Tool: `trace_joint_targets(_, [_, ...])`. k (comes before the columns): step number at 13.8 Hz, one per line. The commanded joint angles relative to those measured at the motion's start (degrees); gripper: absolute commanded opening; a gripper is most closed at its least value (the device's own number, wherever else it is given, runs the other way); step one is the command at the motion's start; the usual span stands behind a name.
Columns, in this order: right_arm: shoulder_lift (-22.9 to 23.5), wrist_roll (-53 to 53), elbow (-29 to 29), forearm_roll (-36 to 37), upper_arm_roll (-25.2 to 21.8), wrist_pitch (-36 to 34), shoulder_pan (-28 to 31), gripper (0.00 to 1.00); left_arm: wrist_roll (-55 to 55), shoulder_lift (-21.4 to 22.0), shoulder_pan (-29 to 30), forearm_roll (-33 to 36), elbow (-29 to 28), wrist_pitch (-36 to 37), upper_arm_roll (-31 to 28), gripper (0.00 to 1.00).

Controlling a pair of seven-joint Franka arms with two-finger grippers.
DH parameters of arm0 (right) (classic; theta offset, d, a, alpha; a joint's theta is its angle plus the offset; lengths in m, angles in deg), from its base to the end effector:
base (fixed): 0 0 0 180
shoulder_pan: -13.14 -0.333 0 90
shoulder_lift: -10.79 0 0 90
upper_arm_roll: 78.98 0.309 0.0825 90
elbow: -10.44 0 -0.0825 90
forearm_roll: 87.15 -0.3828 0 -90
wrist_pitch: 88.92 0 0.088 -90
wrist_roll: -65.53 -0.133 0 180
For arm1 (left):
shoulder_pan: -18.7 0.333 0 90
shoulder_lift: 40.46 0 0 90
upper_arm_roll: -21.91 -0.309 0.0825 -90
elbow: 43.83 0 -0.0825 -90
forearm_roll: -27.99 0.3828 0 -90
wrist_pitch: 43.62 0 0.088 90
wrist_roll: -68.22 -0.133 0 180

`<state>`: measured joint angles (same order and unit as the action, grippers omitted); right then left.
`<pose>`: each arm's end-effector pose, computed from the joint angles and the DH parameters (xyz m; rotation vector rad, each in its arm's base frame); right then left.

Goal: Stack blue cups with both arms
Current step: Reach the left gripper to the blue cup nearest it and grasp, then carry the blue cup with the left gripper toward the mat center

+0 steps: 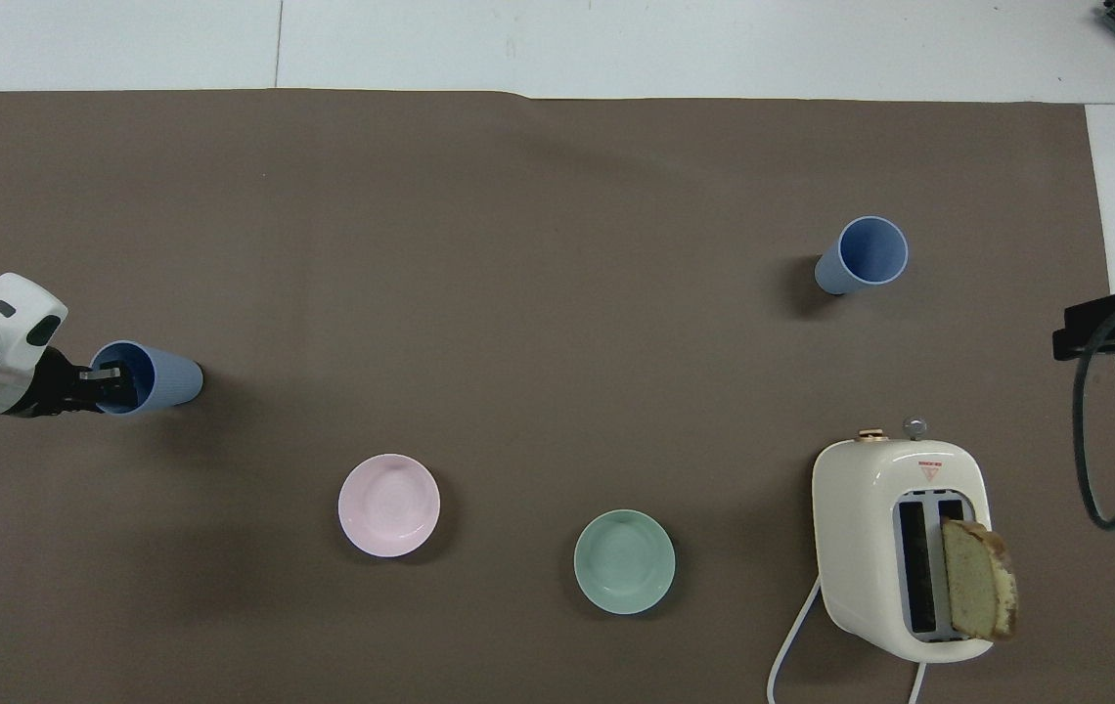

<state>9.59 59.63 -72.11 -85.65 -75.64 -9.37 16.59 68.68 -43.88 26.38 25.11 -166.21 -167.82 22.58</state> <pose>0.5258 -0.0045 0.6471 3.1080 -0.1700 -0.0468 0.5401 0.0634 0.3442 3.0881 0.2464 -0.0395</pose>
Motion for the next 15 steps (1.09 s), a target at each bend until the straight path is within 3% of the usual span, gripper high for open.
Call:
trace_joint_targets(1, [-1.0,-1.0,-0.8,-0.5,0.6,0.1,0.7,1.00,1.4,-0.6,-1.2,0.7,3.5,0.4,-0.6,0.00])
trace_joint_targets(3, [-1.0,-1.0,-0.8,-0.5,0.4,0.1,0.8,1.00,5.4,-0.4,-2.4,0.0,6.2,2.9,0.6,0.00])
trace_joint_targets(7, [-1.0,-1.0,-0.8,-0.5,0.5,0.1,0.7,1.00,20.6,-0.8,-12.3,-0.1,11.3,5.8,0.7,0.00])
trace_joint_targets(12, [-1.0,-1.0,-0.8,-0.5,0.5,0.1,0.8,1.00,37.3,-6.6,-23.3,-0.2,23.1,11.7,0.7,0.00])
trace_joint_targets(15, [-1.0,-1.0,-0.8,-0.5,0.5,0.2,0.7,1.00,44.4,-7.4,-28.7,-0.1,25.6,12.6,0.7,0.00])
